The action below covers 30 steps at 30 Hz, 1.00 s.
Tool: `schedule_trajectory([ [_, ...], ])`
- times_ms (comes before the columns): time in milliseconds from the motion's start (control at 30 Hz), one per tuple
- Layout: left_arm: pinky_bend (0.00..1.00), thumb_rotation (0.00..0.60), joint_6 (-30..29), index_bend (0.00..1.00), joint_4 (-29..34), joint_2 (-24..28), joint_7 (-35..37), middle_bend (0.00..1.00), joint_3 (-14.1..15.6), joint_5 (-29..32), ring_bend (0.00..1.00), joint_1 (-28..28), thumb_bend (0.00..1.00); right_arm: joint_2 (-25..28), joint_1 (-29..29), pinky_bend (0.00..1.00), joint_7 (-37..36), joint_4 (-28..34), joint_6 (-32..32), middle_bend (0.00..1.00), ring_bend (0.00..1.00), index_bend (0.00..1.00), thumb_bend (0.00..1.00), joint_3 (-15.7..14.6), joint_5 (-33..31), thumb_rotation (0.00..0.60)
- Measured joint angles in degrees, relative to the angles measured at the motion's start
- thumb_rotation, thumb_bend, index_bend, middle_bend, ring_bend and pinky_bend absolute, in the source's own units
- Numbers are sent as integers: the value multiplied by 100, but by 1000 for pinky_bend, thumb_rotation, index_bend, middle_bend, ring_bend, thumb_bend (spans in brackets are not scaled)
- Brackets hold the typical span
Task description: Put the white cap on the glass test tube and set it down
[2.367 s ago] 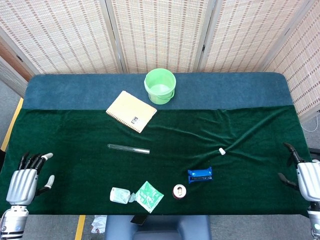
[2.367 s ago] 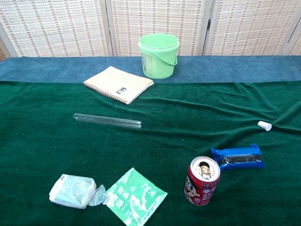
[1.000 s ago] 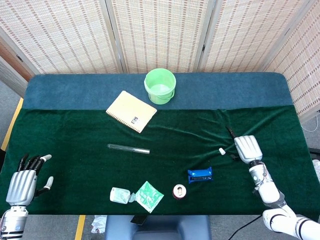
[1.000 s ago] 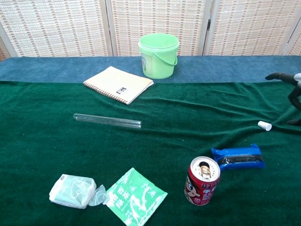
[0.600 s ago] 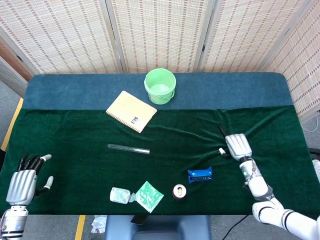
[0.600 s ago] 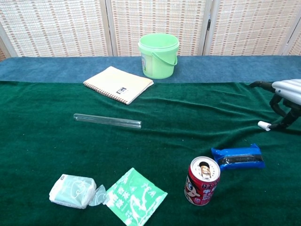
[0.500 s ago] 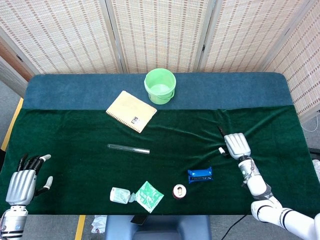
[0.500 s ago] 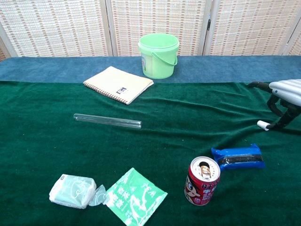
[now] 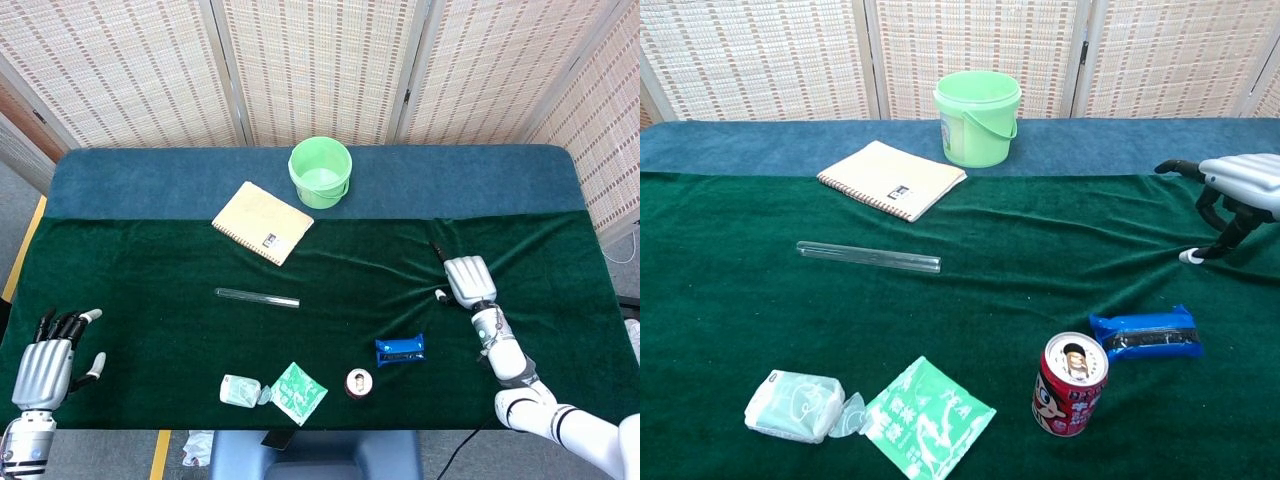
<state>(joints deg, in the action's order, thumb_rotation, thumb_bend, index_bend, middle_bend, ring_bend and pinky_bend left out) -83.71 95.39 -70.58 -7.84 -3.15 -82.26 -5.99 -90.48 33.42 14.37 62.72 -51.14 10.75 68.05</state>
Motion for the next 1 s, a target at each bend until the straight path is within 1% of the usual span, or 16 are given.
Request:
schedule_trajectory([
  [400, 11, 600, 8, 228, 0, 1, -23, 250, -14, 38, 194, -4, 410, -71, 137, 968, 25, -166, 100, 788, 1000, 21, 233, 39, -158, 600],
  [600, 11, 600, 31, 228, -5, -10, -24, 250, -11, 38, 194, -17, 410, 14, 107, 968, 64, -45, 62, 788, 1000, 22, 233, -2, -187, 600],
  [867, 11, 600, 2, 227, -3, -1, -17, 250, -19, 34, 194, -10, 410, 125, 57, 968, 38, 106, -156, 788, 1000, 20, 234, -8, -129, 600],
  [1000, 11, 600, -7, 227, 11, 12, -21, 250, -21, 38, 194, -4, 410, 279, -1, 968, -20, 352, -313, 788, 1000, 20, 232, -7, -55, 600],
])
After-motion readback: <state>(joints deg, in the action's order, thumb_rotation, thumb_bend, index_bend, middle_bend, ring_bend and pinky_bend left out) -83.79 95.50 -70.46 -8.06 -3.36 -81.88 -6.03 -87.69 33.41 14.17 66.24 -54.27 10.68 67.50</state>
